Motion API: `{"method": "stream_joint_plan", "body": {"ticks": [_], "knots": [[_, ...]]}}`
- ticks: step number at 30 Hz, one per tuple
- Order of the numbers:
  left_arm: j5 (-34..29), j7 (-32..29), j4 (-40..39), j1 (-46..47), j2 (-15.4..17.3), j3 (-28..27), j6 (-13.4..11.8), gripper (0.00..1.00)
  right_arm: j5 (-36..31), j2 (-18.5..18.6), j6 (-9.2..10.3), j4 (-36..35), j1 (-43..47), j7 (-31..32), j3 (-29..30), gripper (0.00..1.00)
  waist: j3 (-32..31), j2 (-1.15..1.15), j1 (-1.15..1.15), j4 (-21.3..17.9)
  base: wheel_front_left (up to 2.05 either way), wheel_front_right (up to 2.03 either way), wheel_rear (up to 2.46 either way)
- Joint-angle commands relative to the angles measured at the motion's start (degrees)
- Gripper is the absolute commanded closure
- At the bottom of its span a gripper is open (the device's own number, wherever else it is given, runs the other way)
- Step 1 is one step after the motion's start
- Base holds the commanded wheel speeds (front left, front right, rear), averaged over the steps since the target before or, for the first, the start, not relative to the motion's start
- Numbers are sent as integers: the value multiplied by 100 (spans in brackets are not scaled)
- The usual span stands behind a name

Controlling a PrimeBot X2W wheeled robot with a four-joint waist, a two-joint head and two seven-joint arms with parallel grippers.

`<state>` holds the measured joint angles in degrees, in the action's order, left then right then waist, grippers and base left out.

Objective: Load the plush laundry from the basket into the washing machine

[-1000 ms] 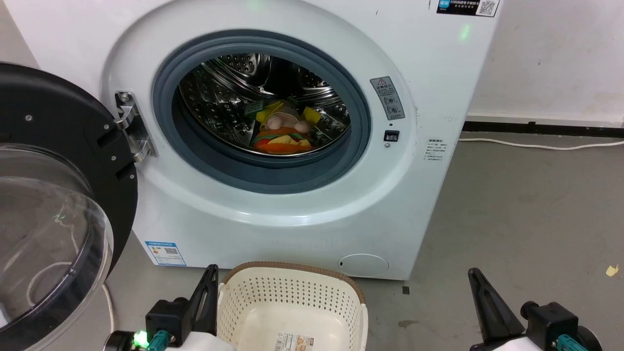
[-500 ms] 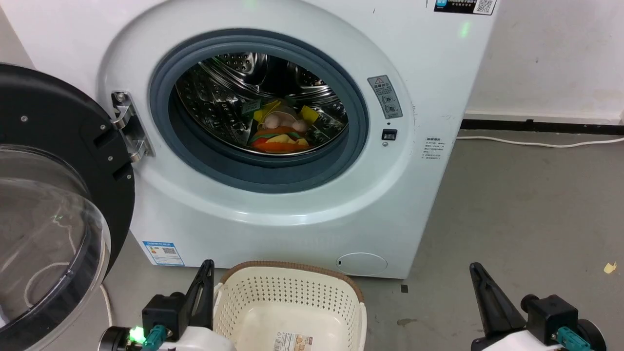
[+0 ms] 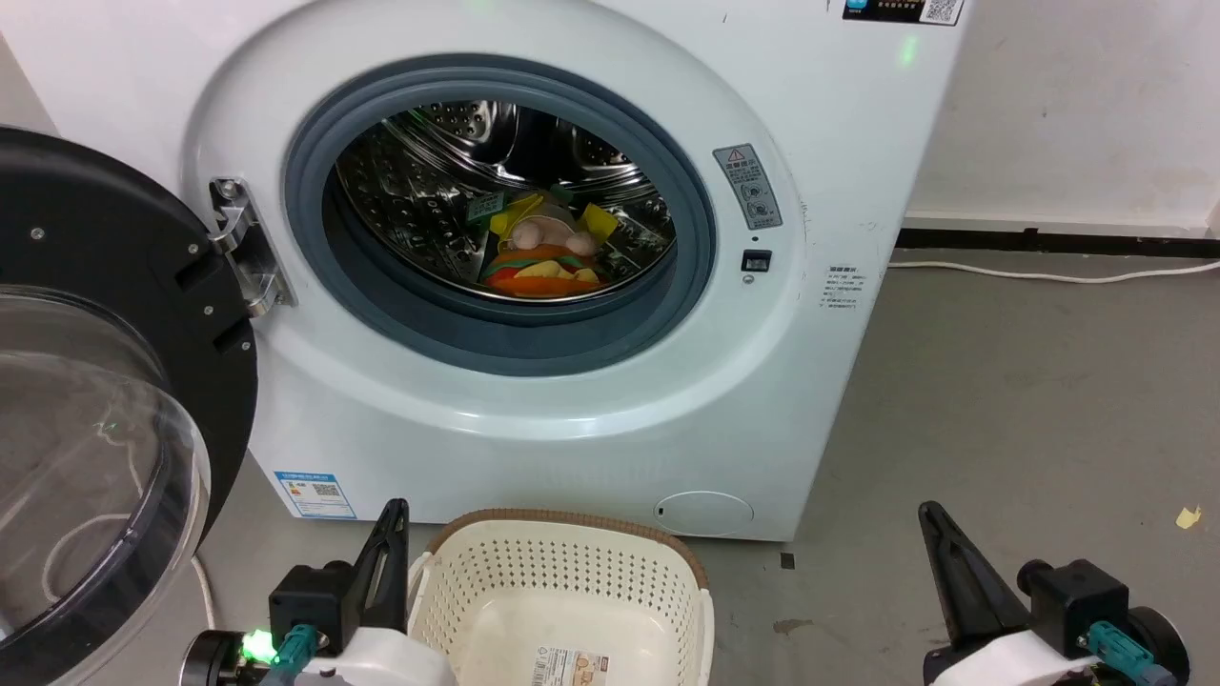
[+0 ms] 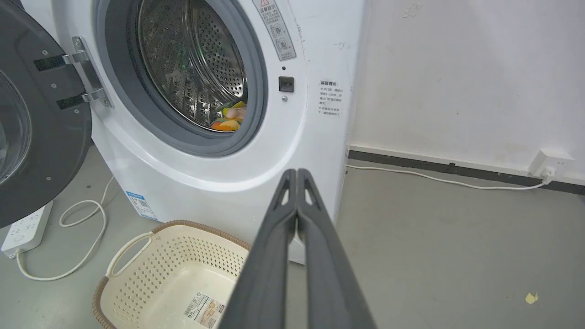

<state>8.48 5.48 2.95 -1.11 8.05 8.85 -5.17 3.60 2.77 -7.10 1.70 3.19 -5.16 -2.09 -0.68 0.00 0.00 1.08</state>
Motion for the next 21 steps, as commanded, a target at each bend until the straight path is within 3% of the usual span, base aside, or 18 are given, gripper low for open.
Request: {"method": "stream_joint_plan", "body": {"ticks": [1, 6, 7, 21], "knots": [[-96, -59, -53, 70, -46, -74, 53, 100, -54, 6, -25, -38, -85, 34, 29, 100, 3, 0, 0, -5, 0, 0, 0], [-186, -117, -82, 75, -102, -171, 108, 100, -91, 7, -27, -54, -113, 91, 51, 100, 11, 0, 0, -17, 0, 0, 0], [-148, -99, -53, 2, -70, -130, 84, 0, -47, 0, -1, -20, -24, 66, 28, 0, 11, 0, 0, -18, 0, 0, 0], [-103, -21, -103, -12, -104, -84, 68, 0, 136, 1, -2, -67, 23, -1, 65, 0, 17, 0, 0, -7, 0, 0, 0]]}}
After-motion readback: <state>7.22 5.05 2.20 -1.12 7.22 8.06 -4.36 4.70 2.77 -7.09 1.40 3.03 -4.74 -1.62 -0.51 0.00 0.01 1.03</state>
